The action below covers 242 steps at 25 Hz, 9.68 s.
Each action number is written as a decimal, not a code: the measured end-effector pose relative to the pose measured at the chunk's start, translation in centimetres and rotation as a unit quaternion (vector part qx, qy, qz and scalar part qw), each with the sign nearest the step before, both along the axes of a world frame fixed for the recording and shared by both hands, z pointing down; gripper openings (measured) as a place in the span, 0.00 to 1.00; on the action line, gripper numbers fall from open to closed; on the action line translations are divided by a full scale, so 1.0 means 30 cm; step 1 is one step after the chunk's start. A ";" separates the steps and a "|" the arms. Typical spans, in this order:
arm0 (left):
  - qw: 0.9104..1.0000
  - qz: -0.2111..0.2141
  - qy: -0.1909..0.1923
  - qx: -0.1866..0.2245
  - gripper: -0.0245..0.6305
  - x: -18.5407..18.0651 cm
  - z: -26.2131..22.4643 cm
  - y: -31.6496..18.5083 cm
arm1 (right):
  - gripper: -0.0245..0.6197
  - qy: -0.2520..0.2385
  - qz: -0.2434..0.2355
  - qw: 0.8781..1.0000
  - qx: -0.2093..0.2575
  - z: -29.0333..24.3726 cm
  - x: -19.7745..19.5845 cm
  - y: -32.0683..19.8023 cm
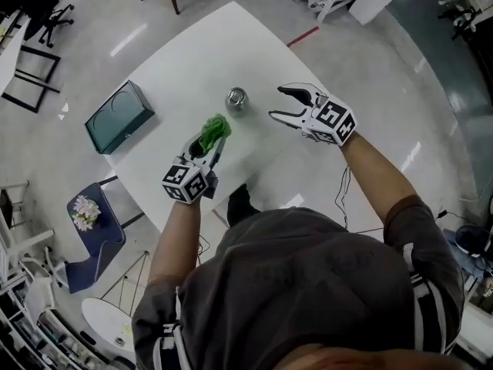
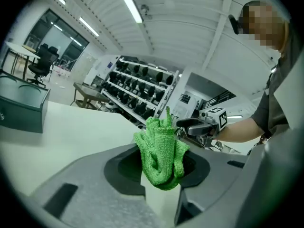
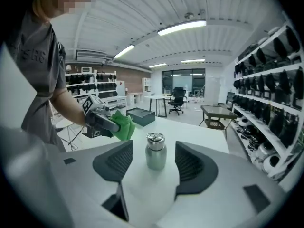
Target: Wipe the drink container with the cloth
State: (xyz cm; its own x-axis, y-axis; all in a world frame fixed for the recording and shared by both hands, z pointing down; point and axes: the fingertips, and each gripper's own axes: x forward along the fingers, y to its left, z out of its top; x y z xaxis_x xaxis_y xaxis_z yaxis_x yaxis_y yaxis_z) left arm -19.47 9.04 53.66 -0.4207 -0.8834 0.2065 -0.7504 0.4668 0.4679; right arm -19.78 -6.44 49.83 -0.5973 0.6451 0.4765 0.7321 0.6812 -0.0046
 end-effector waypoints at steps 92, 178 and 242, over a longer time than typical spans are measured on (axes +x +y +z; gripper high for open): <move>0.877 0.083 0.472 0.011 0.21 -0.091 0.454 -0.241 | 0.42 0.068 -0.141 0.987 0.040 0.326 -0.254 0.254; 0.952 0.256 0.130 -0.104 0.21 -0.112 0.266 -0.072 | 0.44 0.047 -0.278 0.928 0.244 0.301 -0.251 0.328; 0.953 0.121 0.264 0.085 0.21 -0.270 0.042 -0.255 | 0.43 0.247 0.167 0.916 -0.268 0.165 -0.418 0.091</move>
State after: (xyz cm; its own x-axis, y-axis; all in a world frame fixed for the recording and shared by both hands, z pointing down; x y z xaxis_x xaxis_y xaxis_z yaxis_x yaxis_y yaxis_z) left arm -27.58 1.39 54.92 -0.0783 -0.9810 0.1776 -0.4651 0.1935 0.8639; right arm -32.31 -3.72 54.77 -0.6017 0.6857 0.4096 0.3010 0.6697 -0.6789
